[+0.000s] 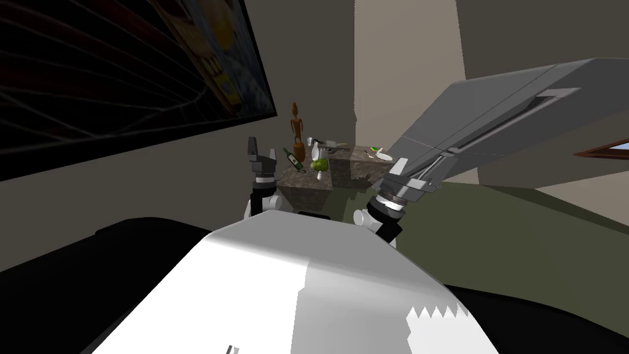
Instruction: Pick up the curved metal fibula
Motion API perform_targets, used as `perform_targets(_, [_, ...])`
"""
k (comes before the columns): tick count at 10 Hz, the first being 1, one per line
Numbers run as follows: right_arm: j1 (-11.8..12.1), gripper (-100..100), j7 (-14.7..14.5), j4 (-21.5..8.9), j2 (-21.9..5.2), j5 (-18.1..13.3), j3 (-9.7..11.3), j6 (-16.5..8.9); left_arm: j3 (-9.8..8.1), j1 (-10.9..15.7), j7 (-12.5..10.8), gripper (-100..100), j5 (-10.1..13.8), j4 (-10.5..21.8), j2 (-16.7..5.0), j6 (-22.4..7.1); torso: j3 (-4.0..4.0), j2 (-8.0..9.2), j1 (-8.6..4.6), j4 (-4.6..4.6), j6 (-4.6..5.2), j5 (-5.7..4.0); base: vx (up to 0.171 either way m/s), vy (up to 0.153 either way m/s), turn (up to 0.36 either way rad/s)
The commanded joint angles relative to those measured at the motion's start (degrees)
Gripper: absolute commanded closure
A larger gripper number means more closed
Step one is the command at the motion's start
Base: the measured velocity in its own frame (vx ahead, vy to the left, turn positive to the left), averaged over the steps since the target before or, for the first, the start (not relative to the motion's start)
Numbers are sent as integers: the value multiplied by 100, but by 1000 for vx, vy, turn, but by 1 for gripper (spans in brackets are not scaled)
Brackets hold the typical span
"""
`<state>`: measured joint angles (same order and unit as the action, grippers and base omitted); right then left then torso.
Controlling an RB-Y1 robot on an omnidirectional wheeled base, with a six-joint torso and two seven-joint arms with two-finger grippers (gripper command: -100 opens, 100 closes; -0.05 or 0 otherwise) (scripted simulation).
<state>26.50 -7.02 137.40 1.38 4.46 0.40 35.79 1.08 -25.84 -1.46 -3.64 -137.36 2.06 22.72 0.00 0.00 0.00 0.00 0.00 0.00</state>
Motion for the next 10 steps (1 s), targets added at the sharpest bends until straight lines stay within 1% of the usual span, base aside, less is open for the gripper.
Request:
perform_targets(1, [0,0,0,0,0,0,0,0,-37,37,-5,-100,-11,54,-177,-136,0,0,0,0,0,0,0,-5,-59])
perform_targets(4, [0,0,0,0,0,0,0,0,-127,132,-16,-100,-38,180,-444,-467,0,0,-1,0,1,0,0,-8,-76])
perform_targets(7, [0,0,0,0,0,0,0,0,-262,276,-34,-100,-80,365,-671,-956,-2,-3,-3,-1,1,-1,4,-12,-100])
perform_targets(8, [0,0,0,0,0,0,0,0,-316,333,-40,-100,-96,439,-731,-1114,-2,-3,-4,-1,1,-1,5,-11,-124])
perform_targets(9, [0,0,0,0,0,0,0,0,-316,333,-40,-100,-96,439,-731,-1151,-2,-3,-3,-1,1,-1,3,-6,-31])
perform_targets(10, [0,0,0,0,0,0,0,0,-373,394,-47,-100,-114,517,-783,-1357,-1,-2,-2,-1,-1,0,2,-9,-70])
